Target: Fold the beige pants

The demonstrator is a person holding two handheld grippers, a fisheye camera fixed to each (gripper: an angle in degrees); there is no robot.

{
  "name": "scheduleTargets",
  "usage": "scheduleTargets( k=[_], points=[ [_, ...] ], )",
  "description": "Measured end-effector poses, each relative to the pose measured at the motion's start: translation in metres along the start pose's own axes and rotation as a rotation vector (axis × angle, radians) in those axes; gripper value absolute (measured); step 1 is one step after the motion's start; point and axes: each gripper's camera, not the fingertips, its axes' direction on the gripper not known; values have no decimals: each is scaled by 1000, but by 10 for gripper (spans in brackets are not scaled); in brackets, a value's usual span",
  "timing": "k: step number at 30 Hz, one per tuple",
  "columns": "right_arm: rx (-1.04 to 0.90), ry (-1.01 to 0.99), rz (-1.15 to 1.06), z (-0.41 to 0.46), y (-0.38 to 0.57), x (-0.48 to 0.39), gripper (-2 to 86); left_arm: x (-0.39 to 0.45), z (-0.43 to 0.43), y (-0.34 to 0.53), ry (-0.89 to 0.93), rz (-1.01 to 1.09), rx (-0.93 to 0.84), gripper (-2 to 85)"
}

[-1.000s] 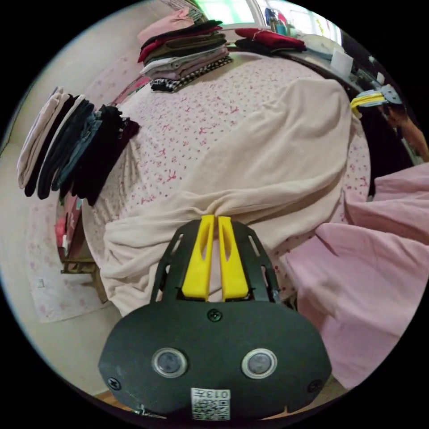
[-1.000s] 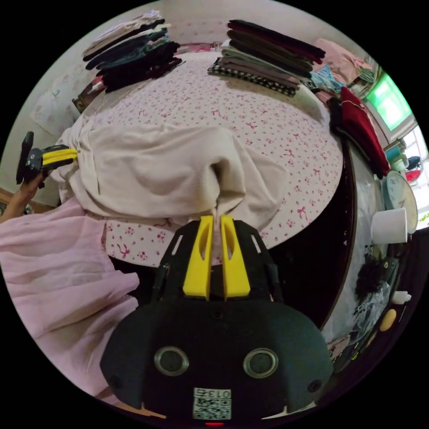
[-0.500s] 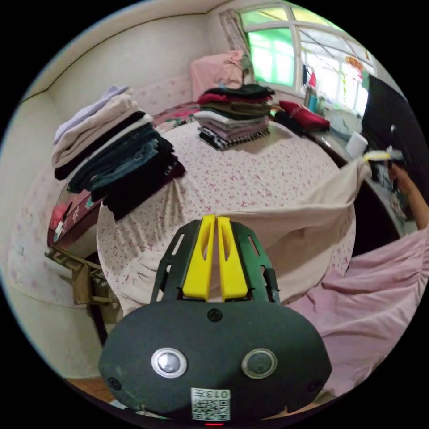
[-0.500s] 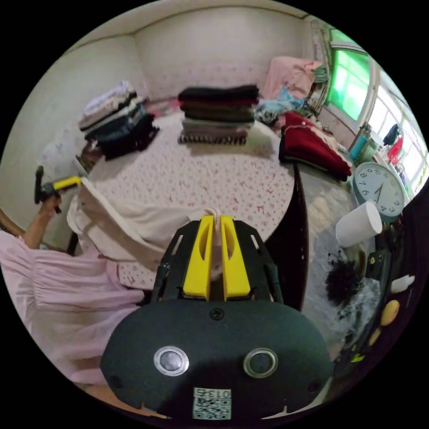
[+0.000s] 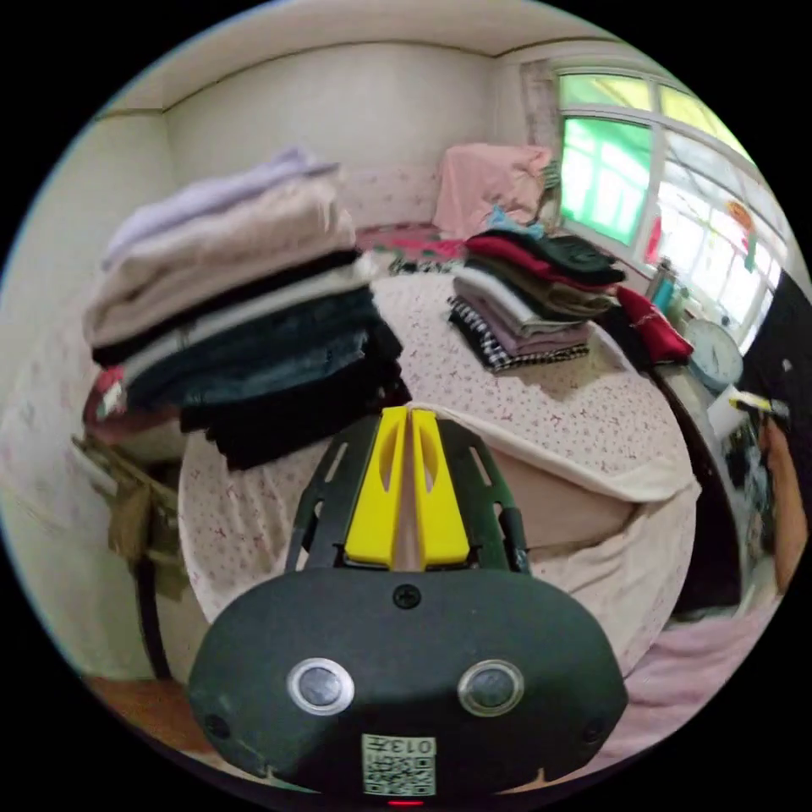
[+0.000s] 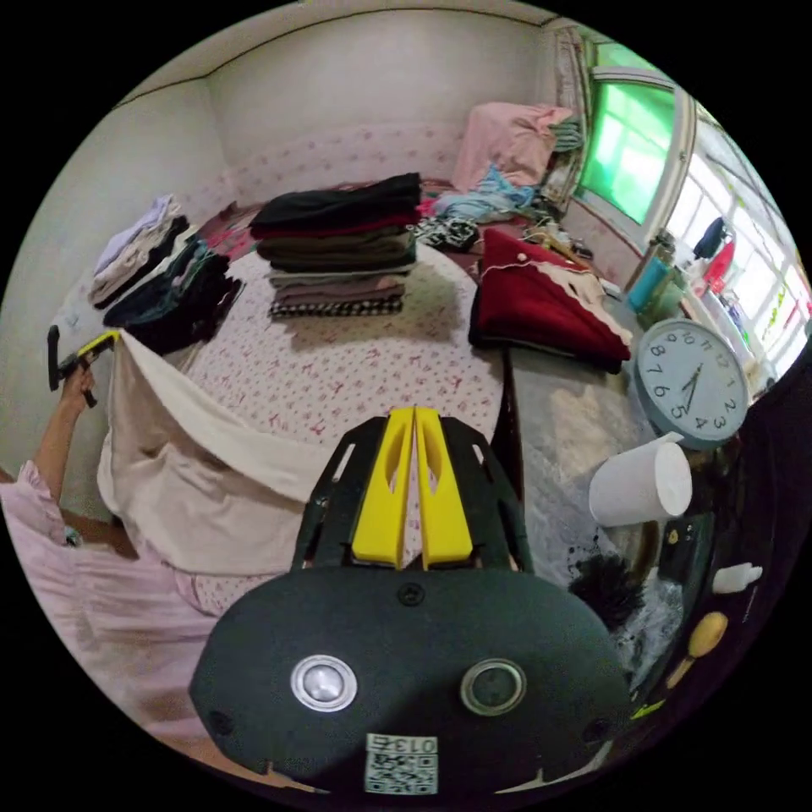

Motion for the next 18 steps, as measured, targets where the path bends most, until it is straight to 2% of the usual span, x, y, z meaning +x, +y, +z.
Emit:
scheduleTargets(
  k=[2, 4, 6, 10, 13, 15, 18],
  points=[
    [-4, -82, 6, 15, -8, -1, 39, -21, 49, -3, 49, -208, -128, 18],
    [-24, -136, -89, 30, -2, -28, 54, -24, 58, 5, 125, -254, -91, 29],
    [-31, -102, -176, 45, 15, -55, 73, -12, 61, 14, 103, -186, -92, 51],
    [-179, -145, -357, 106, 53, -106, 118, 9, 76, 42, -22, -56, -223, 65],
    [-224, -138, -406, 133, 64, -125, 96, -3, 80, 64, -74, -101, -270, 65],
    [-270, -33, -398, 161, 65, -129, 32, -16, 85, 75, -57, -150, -313, 64],
    [-274, -36, -421, 170, 51, -130, 15, -37, 85, 89, -55, -206, -361, 62]
  ],
)
